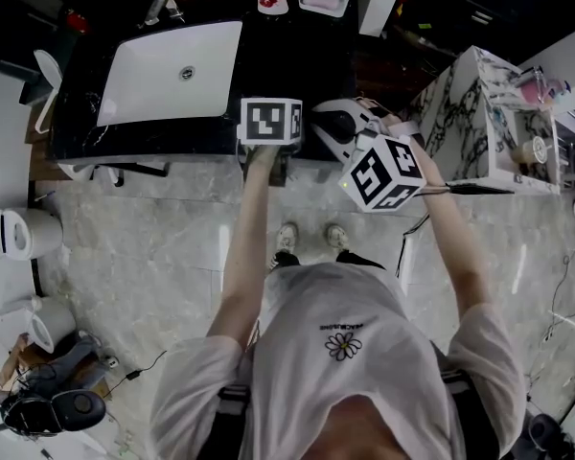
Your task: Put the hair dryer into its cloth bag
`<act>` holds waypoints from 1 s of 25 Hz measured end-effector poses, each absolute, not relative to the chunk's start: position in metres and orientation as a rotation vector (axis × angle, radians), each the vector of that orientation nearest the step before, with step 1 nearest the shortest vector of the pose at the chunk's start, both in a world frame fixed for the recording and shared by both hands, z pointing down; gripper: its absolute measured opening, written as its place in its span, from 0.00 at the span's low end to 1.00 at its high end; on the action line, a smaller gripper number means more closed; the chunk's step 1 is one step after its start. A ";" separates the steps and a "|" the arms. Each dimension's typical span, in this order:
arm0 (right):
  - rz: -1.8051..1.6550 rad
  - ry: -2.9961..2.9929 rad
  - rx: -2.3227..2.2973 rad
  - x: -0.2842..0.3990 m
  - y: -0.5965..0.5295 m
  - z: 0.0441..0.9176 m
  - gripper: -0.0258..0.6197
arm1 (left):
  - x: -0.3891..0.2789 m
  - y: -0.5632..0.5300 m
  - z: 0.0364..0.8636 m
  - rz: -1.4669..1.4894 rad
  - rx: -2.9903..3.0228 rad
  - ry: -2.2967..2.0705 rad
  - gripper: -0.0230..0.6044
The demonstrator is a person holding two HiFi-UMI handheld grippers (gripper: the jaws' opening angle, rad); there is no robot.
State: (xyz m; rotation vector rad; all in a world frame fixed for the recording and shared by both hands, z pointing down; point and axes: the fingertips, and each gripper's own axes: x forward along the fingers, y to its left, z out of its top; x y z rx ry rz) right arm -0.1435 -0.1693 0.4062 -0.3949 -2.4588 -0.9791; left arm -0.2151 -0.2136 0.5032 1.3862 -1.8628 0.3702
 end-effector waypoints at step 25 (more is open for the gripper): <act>-0.809 -2.468 -0.191 -0.141 -0.184 0.448 0.40 | -0.235 -0.226 0.501 0.338 1.417 -1.940 0.45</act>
